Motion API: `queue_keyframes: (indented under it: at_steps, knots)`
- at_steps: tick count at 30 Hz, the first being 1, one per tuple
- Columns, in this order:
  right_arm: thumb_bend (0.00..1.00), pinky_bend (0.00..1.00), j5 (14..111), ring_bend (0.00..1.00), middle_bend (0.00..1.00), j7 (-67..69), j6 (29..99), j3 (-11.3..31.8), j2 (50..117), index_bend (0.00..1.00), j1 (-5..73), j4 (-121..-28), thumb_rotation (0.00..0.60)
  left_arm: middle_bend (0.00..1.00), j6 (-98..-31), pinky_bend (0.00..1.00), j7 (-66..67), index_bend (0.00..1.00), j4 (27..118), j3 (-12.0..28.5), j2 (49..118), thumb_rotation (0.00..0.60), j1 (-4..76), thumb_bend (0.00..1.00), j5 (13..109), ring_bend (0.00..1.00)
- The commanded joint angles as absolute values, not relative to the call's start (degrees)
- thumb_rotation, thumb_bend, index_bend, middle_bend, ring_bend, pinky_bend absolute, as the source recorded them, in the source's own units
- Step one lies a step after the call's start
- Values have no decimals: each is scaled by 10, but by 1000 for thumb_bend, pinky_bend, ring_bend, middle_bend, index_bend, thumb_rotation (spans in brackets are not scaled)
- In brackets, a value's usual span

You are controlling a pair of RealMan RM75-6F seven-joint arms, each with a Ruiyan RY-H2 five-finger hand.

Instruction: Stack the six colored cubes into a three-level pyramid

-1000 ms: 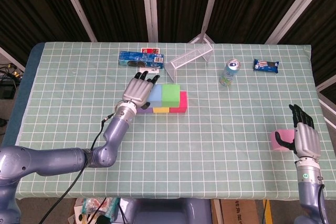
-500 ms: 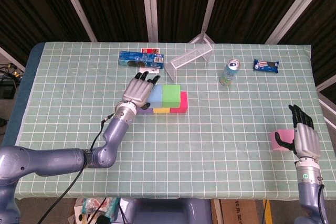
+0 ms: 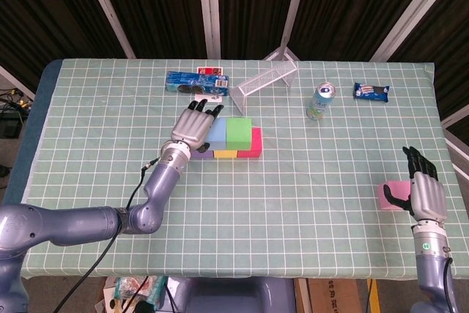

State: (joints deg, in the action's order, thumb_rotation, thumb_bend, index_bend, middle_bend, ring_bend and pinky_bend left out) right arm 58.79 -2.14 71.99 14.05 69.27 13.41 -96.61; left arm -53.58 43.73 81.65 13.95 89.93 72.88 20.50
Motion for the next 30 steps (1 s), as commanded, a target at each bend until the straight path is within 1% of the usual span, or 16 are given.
queue_keyframes:
  at_steps: [1,14,20,30]
  knots:
    - [383,0,588,0,0,-22,720,140,693,0,134,-966,600,283,-535,97,437,24,815,139,901,600,729,416,206,14]
    - [384,0,588,0,0,-23,720,139,693,0,134,-966,600,260,-531,97,435,20,810,138,906,600,730,378,206,14]
    - [383,0,587,0,0,-23,719,139,692,0,134,-966,600,216,-530,97,433,0,810,137,906,600,728,325,206,14]
    - [384,0,586,0,0,-24,718,139,693,0,135,-967,600,123,-531,97,427,0,816,137,901,600,724,252,209,13]
